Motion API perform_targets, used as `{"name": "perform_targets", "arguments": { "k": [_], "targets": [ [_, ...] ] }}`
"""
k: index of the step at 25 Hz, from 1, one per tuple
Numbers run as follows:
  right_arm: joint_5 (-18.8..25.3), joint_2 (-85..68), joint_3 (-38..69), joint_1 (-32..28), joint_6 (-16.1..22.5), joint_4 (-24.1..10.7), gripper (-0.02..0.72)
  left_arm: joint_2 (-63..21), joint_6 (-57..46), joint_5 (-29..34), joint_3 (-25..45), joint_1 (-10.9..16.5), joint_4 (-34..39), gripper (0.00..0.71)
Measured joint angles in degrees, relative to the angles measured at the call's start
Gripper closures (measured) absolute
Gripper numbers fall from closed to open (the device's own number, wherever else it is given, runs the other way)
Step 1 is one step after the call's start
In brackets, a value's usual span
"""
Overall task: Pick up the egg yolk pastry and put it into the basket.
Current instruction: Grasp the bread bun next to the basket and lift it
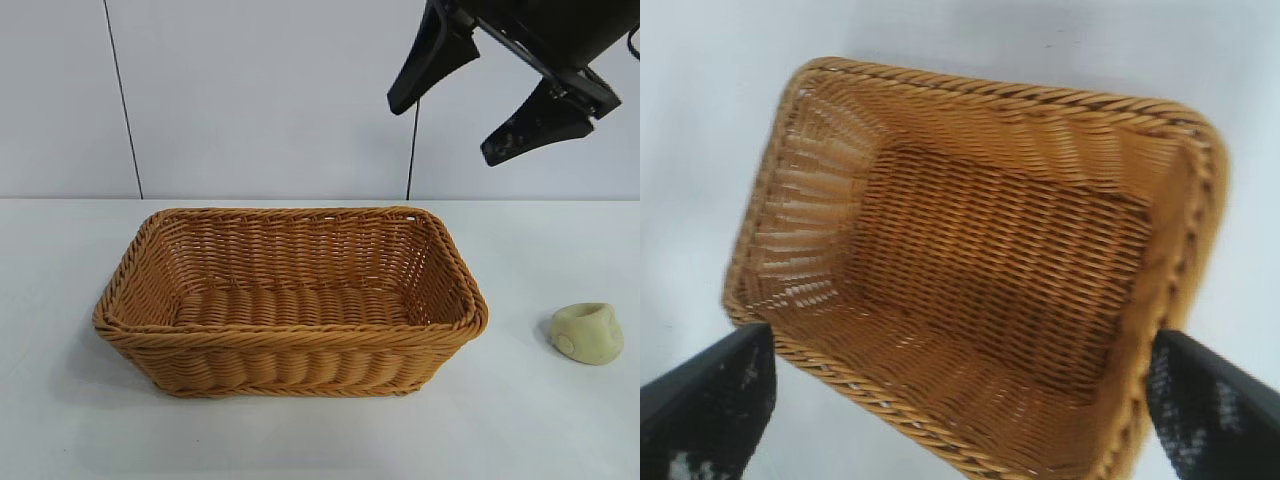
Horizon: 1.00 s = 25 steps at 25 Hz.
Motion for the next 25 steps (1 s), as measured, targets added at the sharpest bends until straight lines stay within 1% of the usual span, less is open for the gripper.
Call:
{"name": "perform_targets", "arguments": {
  "k": [1,3,7,11,17,25],
  "targets": [
    [0.45,0.19,0.00,-0.54,0.62,-1.51,0.008,0.00,0.00,0.00,0.00,0.00,0.00,0.015],
    [1.11,0.70,-0.06,-2.17,1.33,-2.46,0.008,0.00,0.00,0.00,0.00,0.00,0.00,0.015],
    [1.22,3.46,-0.06,-5.72,1.61,-2.14,0.008,0.00,0.00,0.00,0.00,0.00,0.00,0.015],
    [0.50,8.15,-0.06,-7.79,1.61,-2.07,0.008,0.00,0.00,0.00,0.00,0.00,0.00,0.015],
    [-0.75,16.87,-0.06,-8.23,1.61,-1.96,0.008,0.00,0.00,0.00,0.00,0.00,0.00,0.015],
    [-0.89,25.65,-0.10,-8.23,1.61,-1.96,0.008,0.00,0.00,0.00,0.00,0.00,0.00,0.015]
  ]
}}
